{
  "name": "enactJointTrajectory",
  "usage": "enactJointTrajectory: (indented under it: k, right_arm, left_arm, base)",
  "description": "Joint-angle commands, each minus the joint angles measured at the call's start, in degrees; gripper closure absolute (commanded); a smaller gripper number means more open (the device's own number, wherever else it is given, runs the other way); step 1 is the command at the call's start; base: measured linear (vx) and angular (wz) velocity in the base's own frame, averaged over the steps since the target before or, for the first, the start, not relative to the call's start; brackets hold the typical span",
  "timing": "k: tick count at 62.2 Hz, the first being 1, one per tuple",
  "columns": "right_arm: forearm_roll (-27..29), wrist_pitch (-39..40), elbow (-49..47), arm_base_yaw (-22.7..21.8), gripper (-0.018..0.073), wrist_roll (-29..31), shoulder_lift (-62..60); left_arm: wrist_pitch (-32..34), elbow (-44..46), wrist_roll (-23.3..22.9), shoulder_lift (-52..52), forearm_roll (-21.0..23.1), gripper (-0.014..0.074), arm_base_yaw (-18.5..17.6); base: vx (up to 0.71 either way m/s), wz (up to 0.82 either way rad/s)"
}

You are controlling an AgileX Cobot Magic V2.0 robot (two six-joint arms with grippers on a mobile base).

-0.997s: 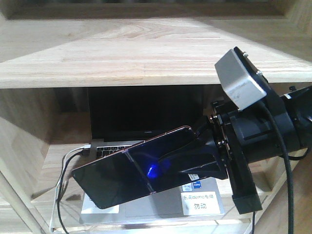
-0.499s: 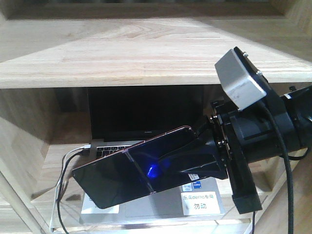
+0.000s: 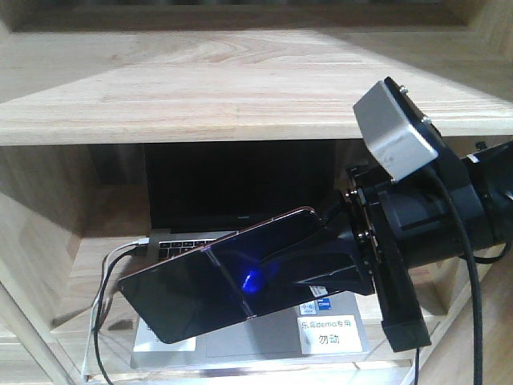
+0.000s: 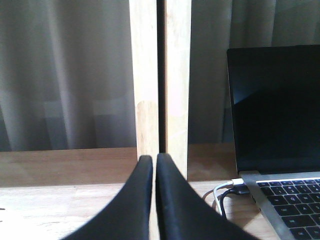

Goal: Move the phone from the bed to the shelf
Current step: 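Hold the phone while the base drives to the wooden shelf, then raise the right gripper with the phone above the upper shelf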

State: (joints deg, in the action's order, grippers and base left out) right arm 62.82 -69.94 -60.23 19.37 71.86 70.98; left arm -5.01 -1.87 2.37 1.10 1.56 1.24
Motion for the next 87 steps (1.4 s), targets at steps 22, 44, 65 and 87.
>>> enactJointTrajectory:
  k: [22,44,65,87]
  right_arm:
    - [8.76,-3.17,-7.83,-0.14,0.0561,-2.61,-1.52]
    - [8.81,2.90,-22.15,-0.14,0.0561,-9.19,-1.52]
    - [12.66,8.42,-31.88,-0.14,0.0561,-10.60,4.56]
    - [15.74,13.18,-42.34,2.29,0.0561,-11.10,15.47]
  left_arm:
    - [4.12,1.43,-0.50,0.42,0.56,0.0595,0.19]
    - [4.12,1.43,-0.50,0.42,0.56,0.0595,0.19]
    - [4.12,1.43,-0.50,0.42,0.56,0.0595,0.19]
    - [4.12,1.43,-0.50,0.42,0.56,0.0595,0.19]
  base:
    - [0.00,0.00]
    - [0.00,0.00]
    - [0.00,0.00]
    - [0.00,0.00]
